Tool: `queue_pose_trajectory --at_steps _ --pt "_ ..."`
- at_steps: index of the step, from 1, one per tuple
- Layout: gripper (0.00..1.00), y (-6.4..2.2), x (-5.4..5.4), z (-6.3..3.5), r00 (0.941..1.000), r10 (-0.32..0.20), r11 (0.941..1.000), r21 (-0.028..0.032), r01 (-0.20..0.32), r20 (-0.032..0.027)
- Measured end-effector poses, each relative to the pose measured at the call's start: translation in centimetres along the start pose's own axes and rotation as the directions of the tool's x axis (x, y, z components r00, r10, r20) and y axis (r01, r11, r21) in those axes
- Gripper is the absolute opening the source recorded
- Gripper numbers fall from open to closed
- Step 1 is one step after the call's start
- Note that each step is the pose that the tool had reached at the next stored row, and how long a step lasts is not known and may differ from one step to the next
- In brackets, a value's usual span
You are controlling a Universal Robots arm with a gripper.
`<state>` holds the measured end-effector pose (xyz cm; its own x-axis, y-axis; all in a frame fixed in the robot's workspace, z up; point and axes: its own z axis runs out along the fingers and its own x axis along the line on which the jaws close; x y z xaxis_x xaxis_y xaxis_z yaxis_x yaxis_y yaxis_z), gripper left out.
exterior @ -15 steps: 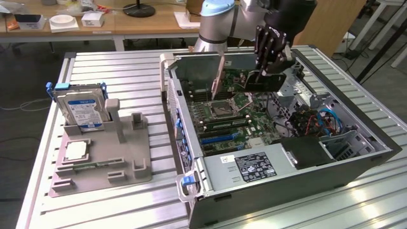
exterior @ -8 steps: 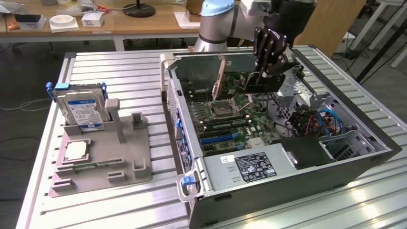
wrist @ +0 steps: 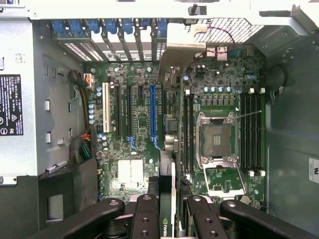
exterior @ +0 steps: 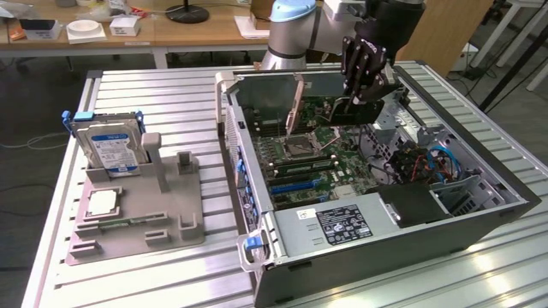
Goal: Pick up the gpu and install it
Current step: 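Insert the gpu into the slot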
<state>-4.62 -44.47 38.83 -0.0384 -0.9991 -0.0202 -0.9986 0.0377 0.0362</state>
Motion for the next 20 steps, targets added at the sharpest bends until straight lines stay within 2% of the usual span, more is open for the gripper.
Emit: queue_pose_trajectory --at_steps 4,8,12,20 --pt "0.26 -0.01 0.0 0.09 1.0 0.0 1.0 0.0005 0.0 0.0003" --pt "0.26 -0.02 0.0 0.44 1.0 0.0 1.0 0.0063 0.0 -0.0005" --pt "0.26 -0.03 0.0 0.86 1.0 0.0 1.0 0.0081 0.0 -0.0009" --pt "0.26 -0.03 0.0 1.25 1.0 0.0 1.0 0.0087 0.0 -0.0009"
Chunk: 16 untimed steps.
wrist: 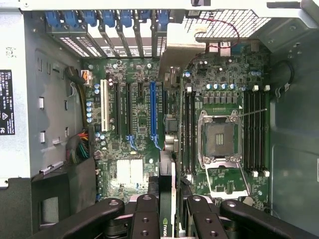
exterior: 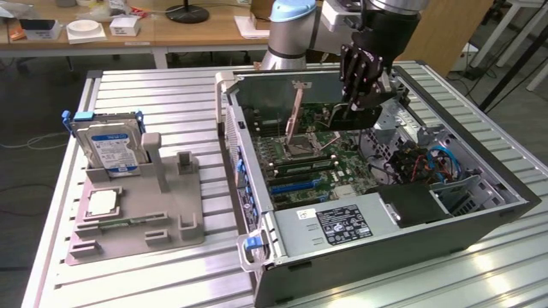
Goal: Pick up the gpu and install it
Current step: 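Insert the gpu into the slot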
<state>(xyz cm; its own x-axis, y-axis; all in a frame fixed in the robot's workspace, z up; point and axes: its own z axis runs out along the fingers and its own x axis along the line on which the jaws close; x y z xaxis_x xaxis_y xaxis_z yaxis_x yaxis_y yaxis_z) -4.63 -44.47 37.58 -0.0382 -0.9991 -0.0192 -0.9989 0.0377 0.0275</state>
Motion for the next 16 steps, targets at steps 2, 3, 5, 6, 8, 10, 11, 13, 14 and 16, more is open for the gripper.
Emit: queue_pose_trajectory --at_steps 2,3,5,6,8,10,11,13,14,16 --pt "0.26 0.0 0.0 0.0 1.0 0.0 1.0 0.0 0.0 0.0" --pt "0.26 0.0 0.0 0.0 1.0 0.0 1.0 0.0 0.0 0.0" --pt "0.26 0.0 0.0 0.0 1.0 0.0 1.0 0.0 0.0 0.0" --pt "0.26 0.0 0.0 0.0 1.0 0.0 1.0 0.0 0.0 0.0" --pt "0.26 0.0 0.0 0.0 1.0 0.0 1.0 0.0 0.0 0.0" --pt "0.26 0.01 0.0 0.06 1.0 0.0 1.0 0.0001 0.0 0.0002" --pt "0.26 0.04 0.0 0.11 1.0 0.0 1.0 0.0001 0.0 0.0002" --pt "0.26 0.1 0.01 0.27 1.0 0.0 1.0 0.0001 0.0 -0.0003" --pt "0.26 0.11 0.01 0.39 1.0 0.0 1.0 0.0 0.0 -0.0006" --pt "0.26 0.15 0.02 0.64 1.0 0.0 1.0 0.0 0.0 -0.0009"
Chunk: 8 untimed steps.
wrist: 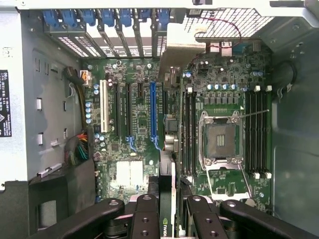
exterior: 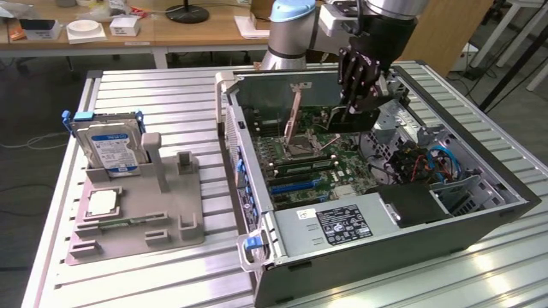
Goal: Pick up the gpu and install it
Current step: 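Insert the gpu into the slot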
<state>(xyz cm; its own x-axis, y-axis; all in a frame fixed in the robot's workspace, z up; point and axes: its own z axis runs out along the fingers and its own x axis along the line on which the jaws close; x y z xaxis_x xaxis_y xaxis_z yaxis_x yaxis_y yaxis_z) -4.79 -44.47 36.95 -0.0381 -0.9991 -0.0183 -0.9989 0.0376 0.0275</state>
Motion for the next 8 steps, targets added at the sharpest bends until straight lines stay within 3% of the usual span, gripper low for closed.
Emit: queue_pose_trajectory --at_steps 8 --pt "0.26 0.05 0.01 0.84 1.0 0.0 1.0 0.0001 0.0 -0.0004"
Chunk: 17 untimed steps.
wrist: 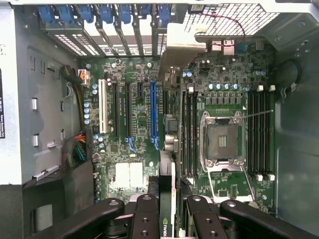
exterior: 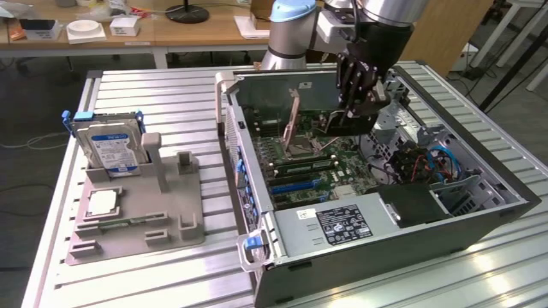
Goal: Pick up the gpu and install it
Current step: 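Insert the gpu into the slot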
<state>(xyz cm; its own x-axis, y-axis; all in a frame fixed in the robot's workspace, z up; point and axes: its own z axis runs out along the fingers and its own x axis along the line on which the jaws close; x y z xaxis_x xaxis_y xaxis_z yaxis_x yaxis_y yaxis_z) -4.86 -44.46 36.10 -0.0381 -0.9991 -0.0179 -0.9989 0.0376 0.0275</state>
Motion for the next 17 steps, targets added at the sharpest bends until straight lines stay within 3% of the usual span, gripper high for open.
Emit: queue_pose_trajectory --at_steps 9,12,17 --pt "0.26 0.5 0.0 0.83 1.0 -0.009 1.0 -0.0003 0.009 -0.0007" --pt "0.26 0.66 0.1 1.07 0.9999 -0.01 0.9999 0.0002 0.01 -0.009" --pt "0.26 1.07 0.0 1.44 0.9998 -0.012 0.9999 0.0018 0.012 -0.0156"
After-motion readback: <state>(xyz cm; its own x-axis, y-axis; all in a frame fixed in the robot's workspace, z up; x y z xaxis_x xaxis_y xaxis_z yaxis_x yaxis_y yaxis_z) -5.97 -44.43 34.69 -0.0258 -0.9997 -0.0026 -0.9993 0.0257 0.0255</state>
